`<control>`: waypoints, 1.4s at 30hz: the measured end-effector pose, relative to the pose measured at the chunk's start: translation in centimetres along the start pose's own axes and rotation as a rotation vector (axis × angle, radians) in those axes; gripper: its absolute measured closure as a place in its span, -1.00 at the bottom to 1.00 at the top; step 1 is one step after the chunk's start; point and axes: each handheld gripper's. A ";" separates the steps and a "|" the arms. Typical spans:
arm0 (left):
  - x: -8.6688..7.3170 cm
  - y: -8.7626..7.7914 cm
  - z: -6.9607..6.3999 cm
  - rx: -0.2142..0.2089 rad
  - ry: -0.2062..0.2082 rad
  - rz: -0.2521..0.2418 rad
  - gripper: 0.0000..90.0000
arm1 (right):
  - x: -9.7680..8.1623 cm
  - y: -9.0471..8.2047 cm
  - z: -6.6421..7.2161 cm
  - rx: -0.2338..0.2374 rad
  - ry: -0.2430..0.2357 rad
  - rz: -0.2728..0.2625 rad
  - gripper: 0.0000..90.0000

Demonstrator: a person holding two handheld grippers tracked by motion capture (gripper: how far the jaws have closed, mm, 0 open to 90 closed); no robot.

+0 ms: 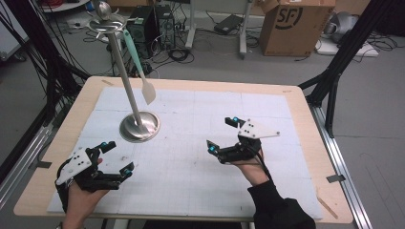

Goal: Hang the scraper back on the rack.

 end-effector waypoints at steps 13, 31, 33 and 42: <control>-1.2 1.1 -1.0 -0.007 0.033 0.043 -0.96 | -4.2 -6.7 -0.4 -0.010 0.112 0.012 -1.00; -1.3 0.5 0.2 0.031 0.004 0.040 -0.96 | -7.5 -13.6 -3.4 -0.072 0.182 0.019 -1.00; -1.2 0.3 0.4 0.037 -0.004 0.034 -0.96 | -7.4 -14.2 -3.6 -0.078 0.189 0.007 -1.00; -1.4 -0.5 1.4 0.042 -0.003 0.018 -0.96 | -6.6 -16.3 -4.3 -0.126 0.189 -0.049 -1.00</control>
Point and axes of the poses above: each handheld gripper's, and its own axes: y roughly forward along the jaws, x roughly out of its top, z roughly to its left, and after that the axes turned 13 degrees about -z, right-handed
